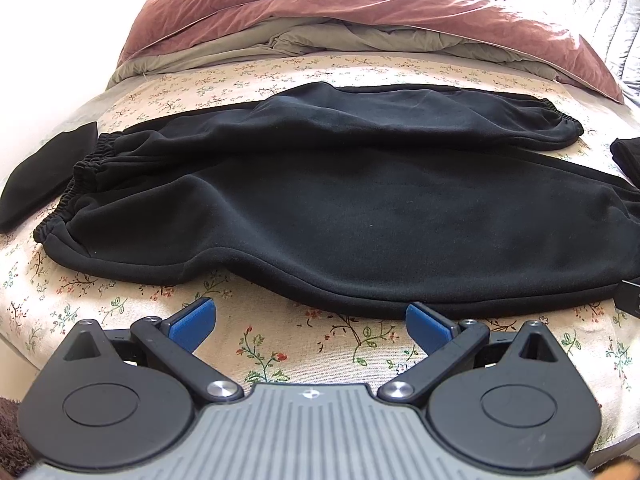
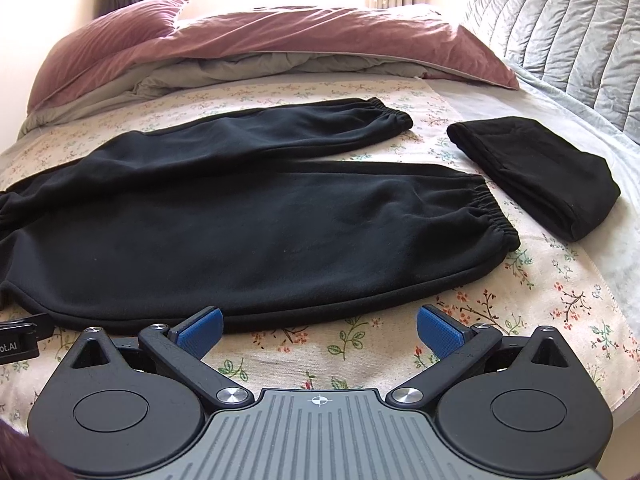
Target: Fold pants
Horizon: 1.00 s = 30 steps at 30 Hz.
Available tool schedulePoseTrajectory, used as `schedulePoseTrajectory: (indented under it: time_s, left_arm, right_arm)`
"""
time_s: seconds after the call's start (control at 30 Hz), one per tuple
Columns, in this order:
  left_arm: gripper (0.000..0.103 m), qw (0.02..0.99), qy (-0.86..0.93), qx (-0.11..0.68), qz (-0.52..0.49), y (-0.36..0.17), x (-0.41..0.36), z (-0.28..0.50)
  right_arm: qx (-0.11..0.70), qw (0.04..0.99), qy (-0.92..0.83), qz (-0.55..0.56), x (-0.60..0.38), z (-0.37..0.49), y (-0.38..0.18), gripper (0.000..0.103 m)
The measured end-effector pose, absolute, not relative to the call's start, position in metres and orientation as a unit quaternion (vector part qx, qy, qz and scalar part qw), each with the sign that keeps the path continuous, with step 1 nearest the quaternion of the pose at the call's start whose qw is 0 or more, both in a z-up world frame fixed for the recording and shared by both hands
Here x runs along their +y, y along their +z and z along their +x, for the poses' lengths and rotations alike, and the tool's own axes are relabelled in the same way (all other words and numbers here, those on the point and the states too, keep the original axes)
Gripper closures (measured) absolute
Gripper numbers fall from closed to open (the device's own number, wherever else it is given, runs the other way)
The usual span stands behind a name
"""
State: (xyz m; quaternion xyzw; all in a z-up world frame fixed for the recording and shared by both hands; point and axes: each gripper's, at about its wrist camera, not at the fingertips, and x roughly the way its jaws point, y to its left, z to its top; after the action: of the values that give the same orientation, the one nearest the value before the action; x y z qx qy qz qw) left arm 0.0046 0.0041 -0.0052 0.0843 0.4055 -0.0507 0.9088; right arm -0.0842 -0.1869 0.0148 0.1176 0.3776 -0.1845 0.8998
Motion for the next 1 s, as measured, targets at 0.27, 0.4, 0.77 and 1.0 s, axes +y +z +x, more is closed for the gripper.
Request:
schedulePoseTrajectory:
  time_s: [0.27, 0.4, 0.77, 1.0]
  left_arm:
    - [0.000, 0.910, -0.051, 0.404, 0.081, -0.0047, 0.0077, 0.0039]
    - [0.000, 0.910, -0.051, 0.403, 0.080, -0.0046, 0.0078, 0.0027]
    - [0.000, 0.911, -0.050, 0.403, 0.079, -0.0045, 0.0084, 0.0022]
    - [0.000, 0.911, -0.050, 0.402, 0.077, -0.0046, 0.0090, 0.0016]
  right_arm:
    - [0.376, 0.900, -0.185, 0.118, -0.1875, -0.0833, 0.0166, 0.000]
    - [0.376, 0.900, -0.185, 0.117, -0.1879, -0.0822, 0.0170, 0.000]
    - [0.375, 0.901, -0.186, 0.114, -0.1878, -0.0820, 0.0176, 0.000]
    - [0.374, 0.902, -0.185, 0.111, -0.1879, -0.0801, 0.0195, 0.000]
